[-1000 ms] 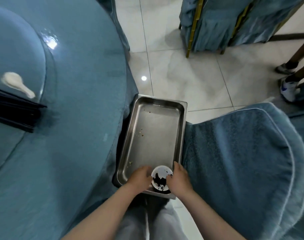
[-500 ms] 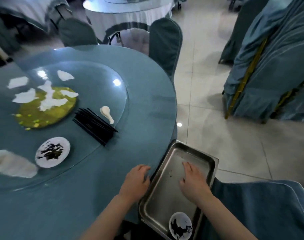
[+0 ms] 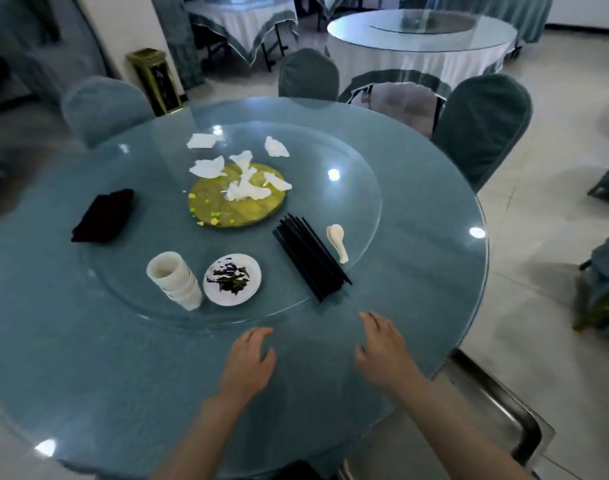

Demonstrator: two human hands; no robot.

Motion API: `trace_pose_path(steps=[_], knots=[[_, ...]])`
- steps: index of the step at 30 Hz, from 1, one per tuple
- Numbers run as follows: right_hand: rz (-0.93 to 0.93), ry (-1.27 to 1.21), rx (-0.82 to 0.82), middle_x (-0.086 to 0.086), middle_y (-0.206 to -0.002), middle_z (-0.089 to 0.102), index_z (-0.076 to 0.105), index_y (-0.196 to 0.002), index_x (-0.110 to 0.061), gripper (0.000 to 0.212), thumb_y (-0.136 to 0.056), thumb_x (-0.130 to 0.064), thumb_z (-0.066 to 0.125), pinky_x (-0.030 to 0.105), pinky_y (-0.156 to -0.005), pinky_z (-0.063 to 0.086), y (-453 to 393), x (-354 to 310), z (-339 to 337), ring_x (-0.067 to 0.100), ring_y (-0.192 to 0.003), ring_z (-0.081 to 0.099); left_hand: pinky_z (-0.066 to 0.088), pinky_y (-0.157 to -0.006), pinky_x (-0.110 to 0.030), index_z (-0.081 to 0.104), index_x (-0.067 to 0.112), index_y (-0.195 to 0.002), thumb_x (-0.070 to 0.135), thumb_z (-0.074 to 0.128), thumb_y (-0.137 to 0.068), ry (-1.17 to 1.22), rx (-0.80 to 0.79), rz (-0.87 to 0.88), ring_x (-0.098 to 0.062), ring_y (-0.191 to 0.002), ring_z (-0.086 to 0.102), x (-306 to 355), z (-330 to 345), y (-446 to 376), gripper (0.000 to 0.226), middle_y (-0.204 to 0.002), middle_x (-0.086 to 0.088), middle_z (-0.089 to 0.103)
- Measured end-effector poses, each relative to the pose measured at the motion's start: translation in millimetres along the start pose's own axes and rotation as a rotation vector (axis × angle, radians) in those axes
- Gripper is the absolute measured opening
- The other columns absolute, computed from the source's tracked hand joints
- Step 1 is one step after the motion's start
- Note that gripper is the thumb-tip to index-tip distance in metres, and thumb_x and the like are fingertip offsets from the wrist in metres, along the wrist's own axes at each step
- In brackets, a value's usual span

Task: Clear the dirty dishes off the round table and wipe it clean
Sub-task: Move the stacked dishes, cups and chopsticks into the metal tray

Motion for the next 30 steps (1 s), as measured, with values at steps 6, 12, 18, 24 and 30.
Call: trace_pose_path(steps=[6,12,18,24,30], knots=[[-0.111,-0.106,-0.035,0.01,-0.155,0.028,0.026,-0.15,-0.007,0.06,-0.095,-0.018,0.047,0.028,-0.117,0.018,-64.4,-86.3,17.7,0.022,-0.143,0.025,0.018,-0.116,-0.029,0.027,0.005,-0.149,0.022,0.057,-0.092,0.157,-0.016,-0.175,-0.025,-0.143,0.026,-51.3,-36.9,-33.4,0.066,-0.154,-0.013,0.03],[-0.087,-0.253,-0.146,0.01,-0.156,0.025,0.024,-0.151,-0.008,0.059,-0.097,-0.017,0.047,0.028,-0.116,0.02,-118.1,-143.1,49.9,0.023,-0.144,0.024,0.026,-0.117,-0.035,0.027,0.008,-0.15,0.02,0.067,-0.088,0.262,0.01,-0.244,-0.02,-0.141,0.03,-92.5,-54.1,-60.1,0.075,-0.153,-0.009,0.032],[-0.032,-0.353,-0.158,0.011,-0.145,0.041,0.036,-0.143,-0.011,0.048,-0.098,-0.018,0.05,0.026,-0.099,0.034,-155.6,-169.1,66.4,0.022,-0.129,0.043,0.042,-0.107,-0.038,0.024,0.015,-0.152,0.015,0.066,-0.087,0.409,0.018,-0.293,-0.016,-0.128,0.046,-109.6,-52.6,-76.8,0.076,-0.151,-0.004,0.033],[0.015,-0.387,-0.131,0.01,-0.143,0.039,0.032,-0.147,-0.012,0.062,-0.093,-0.022,0.061,0.027,-0.101,0.036,-177.5,-183.9,77.0,0.025,-0.126,0.048,0.038,-0.111,-0.032,0.024,0.02,-0.151,0.01,0.062,-0.088,0.532,-0.003,-0.259,-0.009,-0.13,0.042,-105.6,-43.1,-89.2,0.075,-0.147,0.005,0.035],[0.093,-0.472,-0.032,0.008,-0.123,0.049,0.042,-0.13,-0.015,0.053,-0.08,-0.011,0.063,0.033,-0.087,0.049,-177.6,-170.3,84.8,0.024,-0.105,0.055,0.04,-0.101,-0.018,0.034,0.022,-0.144,-0.006,0.057,-0.087,0.696,0.059,-0.303,-0.006,-0.127,0.047,-109.2,-36.9,-86.8,0.067,-0.141,0.007,0.042]])
Point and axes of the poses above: each hand's wrist, its own y-axis away from the middle knuckle, its own z-axis out of the palm, x = y × z, the point moved 9 cm from there along -y, towards the middle knuckle
